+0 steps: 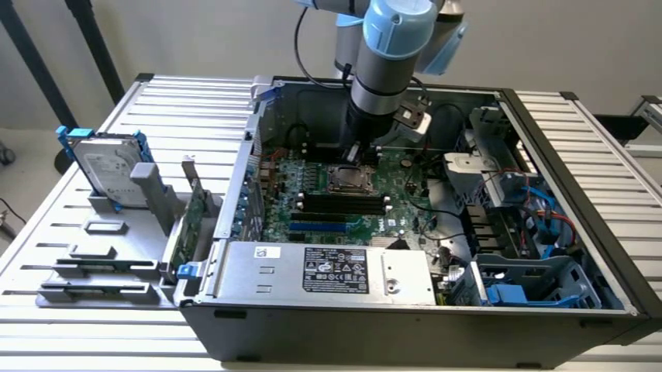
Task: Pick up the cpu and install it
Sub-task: 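Install the first cpu locking lever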
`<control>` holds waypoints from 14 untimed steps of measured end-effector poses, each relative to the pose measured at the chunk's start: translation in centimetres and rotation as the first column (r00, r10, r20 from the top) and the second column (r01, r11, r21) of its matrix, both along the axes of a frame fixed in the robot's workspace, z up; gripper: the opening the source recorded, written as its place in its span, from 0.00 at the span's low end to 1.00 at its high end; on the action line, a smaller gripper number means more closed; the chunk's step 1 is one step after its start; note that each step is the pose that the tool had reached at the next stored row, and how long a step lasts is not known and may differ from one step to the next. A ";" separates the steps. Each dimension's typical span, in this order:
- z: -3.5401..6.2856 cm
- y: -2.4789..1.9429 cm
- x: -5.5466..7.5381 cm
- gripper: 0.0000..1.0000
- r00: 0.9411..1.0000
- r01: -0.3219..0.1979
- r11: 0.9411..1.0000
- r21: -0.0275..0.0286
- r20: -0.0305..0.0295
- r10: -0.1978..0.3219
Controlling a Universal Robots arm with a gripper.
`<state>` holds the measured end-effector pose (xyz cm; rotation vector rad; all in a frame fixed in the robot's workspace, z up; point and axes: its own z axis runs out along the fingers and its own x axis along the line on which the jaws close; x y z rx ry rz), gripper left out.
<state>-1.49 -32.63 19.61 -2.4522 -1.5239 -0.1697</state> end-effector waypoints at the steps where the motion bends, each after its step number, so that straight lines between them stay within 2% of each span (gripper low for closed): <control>1: -0.01 -0.01 0.1 0.11 1.000 0.000 1.000 0.000 0.000 0.000; 4: -0.07 -0.04 0.2 0.11 1.000 -0.002 1.000 0.000 0.000 0.002; 7: -0.11 -0.09 0.3 0.11 1.000 -0.003 1.000 0.002 -0.001 0.003; 11: -0.12 -0.19 0.4 0.11 1.000 -0.005 1.000 0.015 -0.003 0.005; 14: -0.12 -0.26 0.5 0.11 1.000 -0.006 1.000 0.022 -0.006 0.006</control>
